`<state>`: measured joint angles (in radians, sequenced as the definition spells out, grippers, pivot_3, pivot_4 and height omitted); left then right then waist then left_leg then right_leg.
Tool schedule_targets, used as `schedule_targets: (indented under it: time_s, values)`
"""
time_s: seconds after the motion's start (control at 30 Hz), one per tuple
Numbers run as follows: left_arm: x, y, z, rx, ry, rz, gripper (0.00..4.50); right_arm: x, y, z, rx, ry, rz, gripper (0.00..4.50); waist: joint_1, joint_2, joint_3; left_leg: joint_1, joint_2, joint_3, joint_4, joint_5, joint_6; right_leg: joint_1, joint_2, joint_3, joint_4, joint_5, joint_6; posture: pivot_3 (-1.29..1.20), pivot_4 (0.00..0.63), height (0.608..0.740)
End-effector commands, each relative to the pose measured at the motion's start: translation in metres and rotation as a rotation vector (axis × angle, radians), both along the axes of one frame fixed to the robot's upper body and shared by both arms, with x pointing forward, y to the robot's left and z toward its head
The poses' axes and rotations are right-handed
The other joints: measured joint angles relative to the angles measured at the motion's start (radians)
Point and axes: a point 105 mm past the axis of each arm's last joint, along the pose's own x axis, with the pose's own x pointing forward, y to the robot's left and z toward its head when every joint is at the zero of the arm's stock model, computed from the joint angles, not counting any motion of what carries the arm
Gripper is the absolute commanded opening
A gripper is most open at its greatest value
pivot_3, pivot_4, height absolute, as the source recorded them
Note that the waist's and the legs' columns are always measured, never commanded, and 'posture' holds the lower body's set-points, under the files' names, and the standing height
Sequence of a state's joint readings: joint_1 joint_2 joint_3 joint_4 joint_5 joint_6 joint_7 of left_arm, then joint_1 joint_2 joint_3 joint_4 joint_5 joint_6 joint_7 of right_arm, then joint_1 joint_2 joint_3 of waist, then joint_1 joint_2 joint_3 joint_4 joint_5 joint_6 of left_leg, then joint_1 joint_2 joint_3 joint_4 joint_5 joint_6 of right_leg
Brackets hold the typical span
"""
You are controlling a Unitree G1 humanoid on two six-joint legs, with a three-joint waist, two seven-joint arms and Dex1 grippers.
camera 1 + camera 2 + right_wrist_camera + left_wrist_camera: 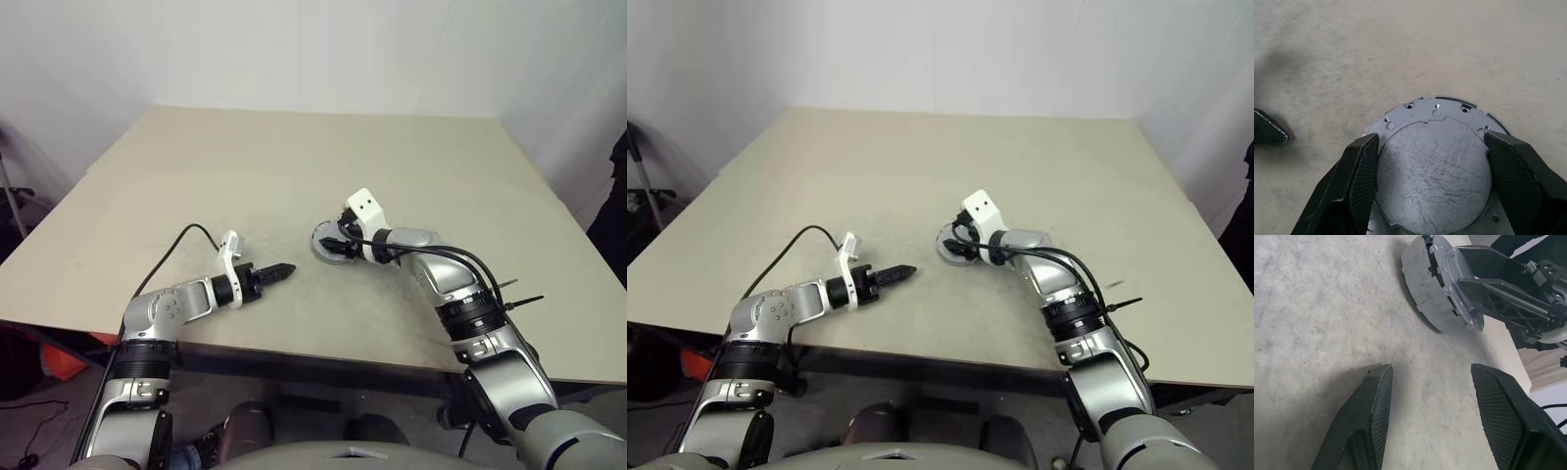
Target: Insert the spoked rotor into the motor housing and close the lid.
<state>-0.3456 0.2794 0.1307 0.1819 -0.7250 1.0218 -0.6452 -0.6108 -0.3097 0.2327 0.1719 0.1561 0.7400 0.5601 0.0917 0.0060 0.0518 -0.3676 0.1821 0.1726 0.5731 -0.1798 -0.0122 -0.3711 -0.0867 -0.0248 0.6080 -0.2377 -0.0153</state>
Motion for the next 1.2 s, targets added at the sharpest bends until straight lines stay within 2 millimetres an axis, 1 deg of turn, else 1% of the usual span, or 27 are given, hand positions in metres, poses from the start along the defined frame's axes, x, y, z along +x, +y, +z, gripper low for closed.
schedule_targets:
  time_s: [0.03,0.1,0.2,0.3,0.47,0.63,0.8,0.93,1.1,1.2]
  values:
    - [-0.001,0.006,0.0,0.013,-0.016,0.022,2.71,0.01,-0.002,0.019,0.043,-0.034,-0.034,3.0,0.0,0.0,0.0,0.0,0.0,0.0,0.0,0.0,0.0,0.0,0.0,0.0,0.0,0.0,0.0,0.0,0.0,0.74]
    - [-0.004,0.005,-0.001,0.013,-0.013,0.023,2.71,0.013,-0.004,0.021,0.065,-0.021,-0.055,3.0,0.0,0.0,0.0,0.0,0.0,0.0,0.0,0.0,0.0,0.0,0.0,0.0,0.0,0.0,0.0,0.0,0.0,0.74]
    - [-0.006,0.004,-0.004,0.02,-0.006,0.022,2.71,0.015,-0.001,0.025,0.107,0.013,-0.066,3.0,0.001,0.0,0.0,0.0,0.0,0.0,0.0,0.0,0.0,0.0,0.001,0.0,0.0,0.0,-0.001,0.0,0.0,0.74]
    - [-0.009,0.003,-0.005,0.024,-0.004,0.019,2.71,0.016,0.0,0.023,0.102,0.029,-0.07,3.0,0.001,0.0,0.0,-0.001,0.0,0.0,-0.001,0.0,0.0,0.0,0.001,0.0,-0.001,0.0,-0.001,0.0,0.0,0.74]
    - [-0.009,0.003,-0.004,0.026,-0.004,0.023,2.71,0.012,0.001,0.012,0.038,0.033,-0.041,3.0,0.001,0.0,0.0,0.0,0.0,0.0,-0.001,0.0,0.0,0.0,0.001,0.0,-0.001,0.0,-0.001,0.0,0.0,0.74]
    - [-0.007,0.002,-0.004,0.026,-0.003,0.025,2.71,0.013,-0.006,0.005,-0.033,0.002,-0.039,3.0,0.001,0.0,0.0,0.0,0.0,0.0,-0.001,0.0,0.0,0.0,0.001,0.0,-0.001,0.0,-0.001,0.0,0.0,0.74]
    - [-0.004,0.002,-0.005,0.028,-0.001,0.024,2.71,0.012,-0.009,-0.001,-0.065,-0.002,-0.031,3.0,0.002,0.0,0.0,0.0,0.0,0.0,-0.001,0.0,0.0,0.0,0.001,0.0,-0.001,0.0,-0.001,0.0,0.0,0.74]
    - [-0.001,0.002,-0.004,0.029,-0.001,0.025,2.71,0.009,-0.007,-0.007,-0.065,0.01,-0.023,3.0,0.002,0.0,0.0,0.002,0.0,0.0,-0.001,0.0,0.0,0.002,0.001,0.0,0.0,0.0,-0.001,0.0,0.0,0.74]
    - [0.001,0.005,-0.005,0.032,0.002,0.028,2.71,0.005,-0.006,-0.001,-0.015,0.028,-0.011,3.0,0.003,0.0,0.0,0.003,0.0,0.0,-0.001,0.0,-0.001,0.003,0.001,0.0,0.0,0.0,-0.001,0.0,0.0,0.74]
    - [0.0,0.005,-0.008,0.035,0.005,0.026,2.71,0.004,-0.007,-0.001,-0.01,0.039,-0.01,3.0,0.004,0.0,0.0,0.002,0.0,0.0,-0.001,0.0,-0.001,0.002,0.001,0.0,0.0,0.0,-0.001,0.0,0.0,0.74]
